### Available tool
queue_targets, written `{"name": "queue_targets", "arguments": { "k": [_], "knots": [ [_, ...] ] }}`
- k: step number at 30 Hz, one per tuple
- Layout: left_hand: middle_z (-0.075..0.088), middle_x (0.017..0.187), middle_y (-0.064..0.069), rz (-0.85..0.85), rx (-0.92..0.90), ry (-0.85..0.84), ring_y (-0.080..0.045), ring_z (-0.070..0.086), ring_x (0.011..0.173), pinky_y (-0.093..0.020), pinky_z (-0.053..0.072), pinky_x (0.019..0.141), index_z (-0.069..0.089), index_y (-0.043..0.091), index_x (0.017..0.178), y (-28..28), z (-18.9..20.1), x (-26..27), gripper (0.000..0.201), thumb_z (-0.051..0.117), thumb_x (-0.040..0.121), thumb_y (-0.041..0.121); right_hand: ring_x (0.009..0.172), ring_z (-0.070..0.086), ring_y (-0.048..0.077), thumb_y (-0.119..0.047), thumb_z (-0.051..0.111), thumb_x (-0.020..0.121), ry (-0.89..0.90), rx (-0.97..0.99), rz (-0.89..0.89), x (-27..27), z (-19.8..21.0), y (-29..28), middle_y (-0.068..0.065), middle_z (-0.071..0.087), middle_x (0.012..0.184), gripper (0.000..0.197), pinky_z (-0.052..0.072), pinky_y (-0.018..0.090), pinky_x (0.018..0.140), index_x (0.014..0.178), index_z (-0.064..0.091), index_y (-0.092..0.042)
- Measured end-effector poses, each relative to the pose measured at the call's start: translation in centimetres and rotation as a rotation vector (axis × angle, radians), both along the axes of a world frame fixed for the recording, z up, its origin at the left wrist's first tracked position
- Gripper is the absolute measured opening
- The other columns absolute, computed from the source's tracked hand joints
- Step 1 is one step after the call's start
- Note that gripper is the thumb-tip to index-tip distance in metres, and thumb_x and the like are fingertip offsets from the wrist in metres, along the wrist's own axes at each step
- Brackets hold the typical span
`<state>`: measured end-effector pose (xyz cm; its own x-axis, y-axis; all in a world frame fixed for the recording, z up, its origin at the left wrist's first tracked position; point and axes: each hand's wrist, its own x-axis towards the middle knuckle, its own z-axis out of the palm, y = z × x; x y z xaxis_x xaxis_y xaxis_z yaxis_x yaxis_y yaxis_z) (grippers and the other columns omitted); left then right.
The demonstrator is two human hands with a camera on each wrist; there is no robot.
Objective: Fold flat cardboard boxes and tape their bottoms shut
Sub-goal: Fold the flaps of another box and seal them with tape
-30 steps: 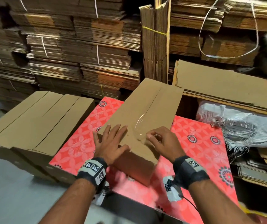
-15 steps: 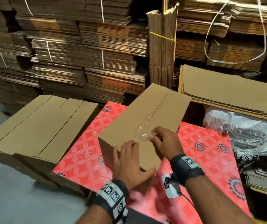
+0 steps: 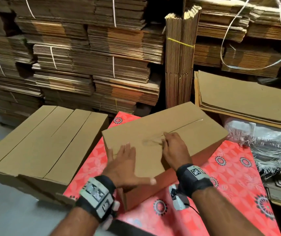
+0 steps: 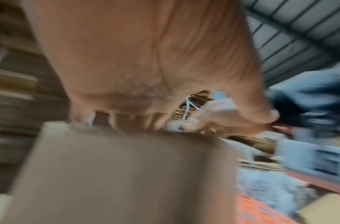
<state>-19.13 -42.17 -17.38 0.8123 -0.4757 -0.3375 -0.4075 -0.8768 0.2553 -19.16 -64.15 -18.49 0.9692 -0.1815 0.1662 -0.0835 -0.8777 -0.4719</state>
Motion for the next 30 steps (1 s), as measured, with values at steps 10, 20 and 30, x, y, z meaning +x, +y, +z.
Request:
{"name": "queue_targets", "arguments": {
  "k": [10,20,30],
  "knots": [
    [-0.017,0.168,-0.012,-0.089,0.103,-0.164,-0.03,-0.012,0.156,-0.067,-0.011,0.117,-0.005,0.01,0.161,1.7,-2.2,0.7,0.126,0.047,0.074,0.085,0.094,0.055,0.025,-0.039,0.053,0.099,0.107,-0.219,-0.025,3.6,-0.8,6.0,0.004,0.052,0.105,0.028,0.053,0.039,0.079,0.096,0.069,-0.016],
    [-0.028,0.164,0.011,-0.26,0.199,0.069,-0.015,-0.026,0.151,-0.065,-0.023,0.111,-0.017,0.027,0.159,11.1,0.6,10.3,0.142,0.083,0.066,0.063,0.088,0.064,0.033,-0.007,0.065,0.092,-0.051,0.053,-0.529,0.1,0.3,-0.9,0.008,0.071,0.089,0.032,0.051,0.036,0.079,0.117,0.07,-0.027],
    [-0.015,0.167,-0.017,-0.068,0.004,-0.159,-0.029,-0.015,0.156,-0.061,-0.011,0.12,-0.003,0.007,0.161,2.0,-2.6,4.9,0.144,0.013,0.059,0.108,0.111,0.051,0.024,-0.056,0.04,0.095,0.113,-0.305,-0.264,3.5,-0.3,8.3,0.0,0.058,0.119,0.045,0.047,0.042,0.087,0.117,0.057,-0.02]
  ]
}}
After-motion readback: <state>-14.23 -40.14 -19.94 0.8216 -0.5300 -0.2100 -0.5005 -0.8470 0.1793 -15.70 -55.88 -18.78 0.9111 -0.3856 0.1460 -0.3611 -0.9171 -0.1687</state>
